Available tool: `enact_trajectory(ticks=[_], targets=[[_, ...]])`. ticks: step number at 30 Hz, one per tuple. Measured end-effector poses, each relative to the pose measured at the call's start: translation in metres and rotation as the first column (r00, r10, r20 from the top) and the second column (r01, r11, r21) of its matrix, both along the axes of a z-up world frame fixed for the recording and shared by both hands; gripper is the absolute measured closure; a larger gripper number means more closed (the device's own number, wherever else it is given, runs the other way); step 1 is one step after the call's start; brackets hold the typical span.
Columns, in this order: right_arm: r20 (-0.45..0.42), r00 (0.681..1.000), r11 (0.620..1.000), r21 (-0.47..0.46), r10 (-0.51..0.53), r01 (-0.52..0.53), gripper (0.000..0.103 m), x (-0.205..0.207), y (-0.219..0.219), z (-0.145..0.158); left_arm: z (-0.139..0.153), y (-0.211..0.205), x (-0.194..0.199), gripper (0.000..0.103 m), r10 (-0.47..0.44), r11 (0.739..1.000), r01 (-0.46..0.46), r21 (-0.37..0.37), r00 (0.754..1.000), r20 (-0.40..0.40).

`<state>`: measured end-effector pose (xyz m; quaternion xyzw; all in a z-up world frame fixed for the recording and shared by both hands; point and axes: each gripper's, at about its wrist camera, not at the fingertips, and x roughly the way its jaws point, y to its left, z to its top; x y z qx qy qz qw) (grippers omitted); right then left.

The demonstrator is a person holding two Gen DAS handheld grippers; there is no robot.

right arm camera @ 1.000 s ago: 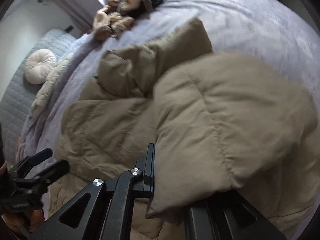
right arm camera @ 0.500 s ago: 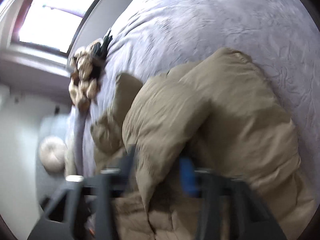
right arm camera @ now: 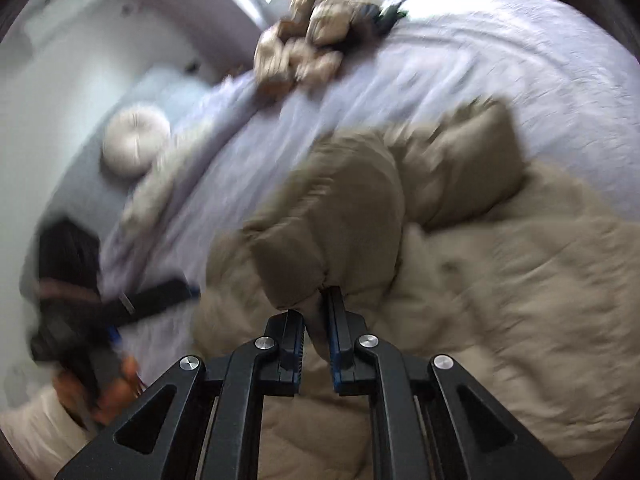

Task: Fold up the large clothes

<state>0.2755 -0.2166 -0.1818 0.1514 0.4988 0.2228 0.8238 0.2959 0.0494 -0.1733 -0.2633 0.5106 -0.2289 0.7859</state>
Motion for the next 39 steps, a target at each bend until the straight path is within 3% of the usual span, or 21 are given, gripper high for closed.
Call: enact_trajectory(ticks=[1,3,5,9,12,14,15,16,17,18,21,22,23,26,29,32,35,37,39], targets=[[-0.042,0.999,0.999,-0.029,0.035,-0.036,0.082,-0.001,0.012,-0.01,-0.003,0.0,0.001,0.0,-0.015,1.0,0.015,-0.025,1.0,-0.015],[-0.109,0.991,0.992,-0.092,0.074,-0.085,0.061,-0.006,0.029,-0.027,-0.009,-0.003,0.001,0.0,-0.032,0.999,0.031,-0.043,0.999,-0.042],[-0.14,0.987,0.99,-0.1,0.085,-0.099,0.048,-0.014,0.031,-0.031,-0.019,-0.011,0.001,0.0,-0.062,0.997,0.059,-0.043,0.995,-0.073],[-0.184,0.983,1.0,-0.02,-0.027,0.024,0.047,-0.044,-0.022,-0.023,-0.043,-0.038,0.003,0.0,-0.131,0.991,0.129,-0.022,0.983,-0.132],[-0.257,0.947,0.98,-0.003,-0.192,0.198,0.047,-0.07,-0.084,-0.031,-0.051,-0.059,0.007,0.002,-0.161,0.987,0.161,-0.01,0.978,-0.134],[-0.308,0.9,0.945,0.011,-0.308,0.327,0.047,-0.086,-0.129,-0.038,-0.053,-0.07,0.01,0.016,-0.168,0.985,0.17,0.007,0.977,-0.129],[-0.325,0.874,0.923,0.011,-0.36,0.384,0.047,-0.092,-0.148,-0.041,-0.054,-0.074,0.011,0.037,-0.172,0.985,0.175,0.01,0.976,-0.133],[-0.336,0.845,0.895,0.017,-0.415,0.446,0.047,-0.097,-0.166,-0.042,-0.056,-0.077,0.012,0.066,-0.177,0.983,0.18,0.016,0.974,-0.139],[-0.343,0.82,0.863,0.049,-0.459,0.503,0.047,-0.101,-0.185,-0.043,-0.058,-0.079,0.013,0.084,-0.184,0.981,0.19,0.028,0.973,-0.141],[-0.348,0.798,0.834,0.076,-0.492,0.547,0.047,-0.1,-0.197,-0.044,-0.057,-0.08,0.012,0.092,-0.188,0.98,0.194,0.036,0.973,-0.135],[-0.353,0.737,0.75,0.128,-0.577,0.649,0.051,-0.098,-0.228,-0.049,-0.046,-0.076,0.001,0.092,-0.191,0.98,0.194,0.053,0.979,-0.07],[-0.351,0.724,0.729,0.145,-0.594,0.669,0.063,-0.095,-0.236,-0.051,-0.04,-0.073,-0.007,0.092,-0.194,0.978,0.197,0.069,0.98,-0.043],[-0.335,0.719,0.717,0.155,-0.609,0.68,0.096,-0.092,-0.242,-0.052,-0.039,-0.07,-0.011,0.092,-0.199,0.977,0.201,0.072,0.979,-0.041],[-0.292,0.729,0.74,0.092,-0.619,0.666,0.098,-0.088,-0.24,-0.057,-0.054,-0.068,-0.013,0.092,-0.2,0.968,0.211,0.135,0.976,-0.09],[-0.323,0.723,0.748,0.064,-0.611,0.661,0.098,-0.083,-0.231,-0.076,-0.064,-0.057,-0.007,0.09,-0.171,0.968,0.19,0.162,0.977,-0.124],[-0.326,0.711,0.732,0.076,-0.623,0.676,0.098,-0.079,-0.226,-0.082,-0.052,-0.039,-0.007,0.09,-0.131,0.964,0.153,0.219,0.985,-0.11],[-0.327,0.715,0.734,0.085,-0.618,0.674,0.097,-0.084,-0.229,-0.082,-0.034,-0.017,-0.01,0.09,-0.096,0.94,0.117,0.319,0.992,-0.079],[-0.334,0.718,0.742,0.074,-0.611,0.666,0.094,-0.088,-0.231,-0.074,-0.022,-0.007,-0.01,0.09,-0.089,0.941,0.106,0.321,0.994,-0.066],[-0.322,0.735,0.769,0.032,-0.596,0.638,0.082,-0.095,-0.231,-0.064,-0.015,-0.004,-0.011,0.09,-0.1,0.944,0.109,0.312,0.994,-0.043]])
